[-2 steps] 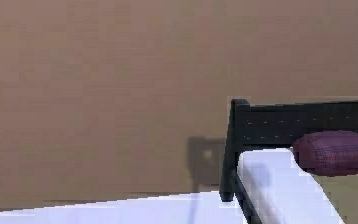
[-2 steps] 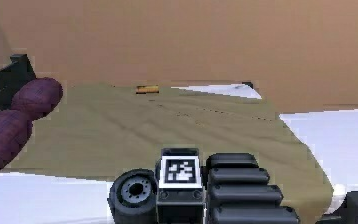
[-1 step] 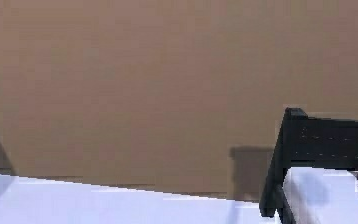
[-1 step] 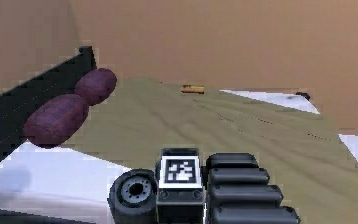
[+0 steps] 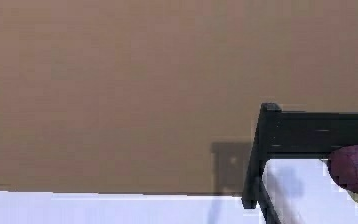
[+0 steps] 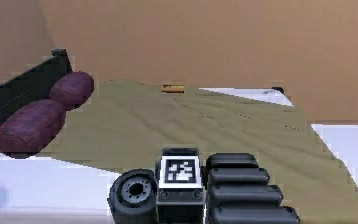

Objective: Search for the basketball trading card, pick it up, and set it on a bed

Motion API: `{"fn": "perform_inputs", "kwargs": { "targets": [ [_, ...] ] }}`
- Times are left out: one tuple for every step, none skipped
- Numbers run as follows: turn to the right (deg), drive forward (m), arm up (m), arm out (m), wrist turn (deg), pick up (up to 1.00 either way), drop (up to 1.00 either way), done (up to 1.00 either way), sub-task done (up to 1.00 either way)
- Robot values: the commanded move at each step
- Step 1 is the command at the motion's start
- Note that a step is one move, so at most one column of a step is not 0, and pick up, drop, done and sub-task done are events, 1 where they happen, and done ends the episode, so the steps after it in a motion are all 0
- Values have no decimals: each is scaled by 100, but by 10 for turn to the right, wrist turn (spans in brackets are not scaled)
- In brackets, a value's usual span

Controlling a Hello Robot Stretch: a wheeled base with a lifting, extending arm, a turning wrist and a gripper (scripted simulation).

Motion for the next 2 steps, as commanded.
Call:
{"fn": "perform_inputs", "kwargs": {
  "targets": [
    [30, 0, 0, 0, 0, 0, 0, 0, 0],
    [450, 0, 0, 0, 0, 0, 0, 0, 0]
  ]
}}
